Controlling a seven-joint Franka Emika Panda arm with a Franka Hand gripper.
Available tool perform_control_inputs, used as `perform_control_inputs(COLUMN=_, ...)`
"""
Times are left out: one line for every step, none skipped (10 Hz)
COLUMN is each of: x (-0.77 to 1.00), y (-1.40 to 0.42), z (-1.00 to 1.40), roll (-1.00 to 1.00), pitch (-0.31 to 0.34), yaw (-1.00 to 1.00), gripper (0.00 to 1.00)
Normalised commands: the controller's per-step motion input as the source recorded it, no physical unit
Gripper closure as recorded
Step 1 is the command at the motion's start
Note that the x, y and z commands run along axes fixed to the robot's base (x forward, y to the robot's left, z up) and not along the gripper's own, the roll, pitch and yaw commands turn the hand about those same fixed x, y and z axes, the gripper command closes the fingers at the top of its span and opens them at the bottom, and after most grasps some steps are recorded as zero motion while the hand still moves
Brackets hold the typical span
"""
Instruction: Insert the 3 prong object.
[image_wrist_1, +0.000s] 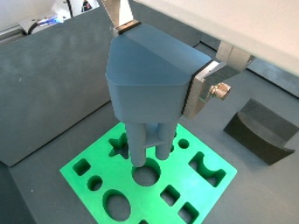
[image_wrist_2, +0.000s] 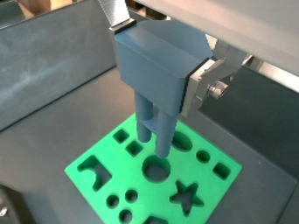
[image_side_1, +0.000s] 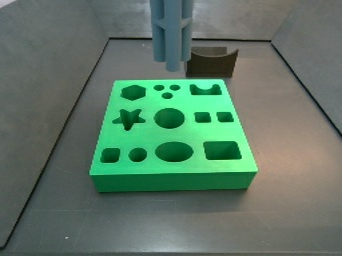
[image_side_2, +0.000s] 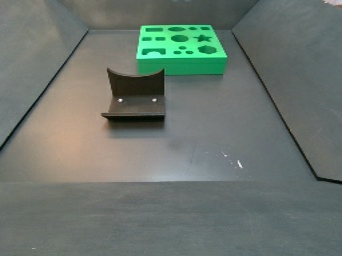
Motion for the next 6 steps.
perform_control_inputs(x=0.00, y=0.87, z=-1.00, roll=0.07, pitch=0.000, yaw=-0.04, gripper=1.00)
perform_control_inputs(x=0.00, y=0.88, z=-1.00, roll=0.07, pitch=0.000, yaw=-0.04, gripper=1.00)
perform_control_inputs(x=0.00, y=0.88, z=-1.00, roll=0.06, pitch=-0.004, yaw=-0.04, gripper=1.00)
perform_control_inputs(x=-0.04, y=0.64, z=-0.97, roll=0.03, pitch=-0.099, yaw=-0.01, gripper=1.00)
perform_control_inputs(x=-0.09, y=0.07, z=-0.75, roll=0.06, pitch=-0.203, yaw=0.03, gripper=1.00)
perform_control_inputs(x=0.00, y=-0.03, z=-0.54, roll=0.12, pitch=-0.003, yaw=0.05, gripper=1.00)
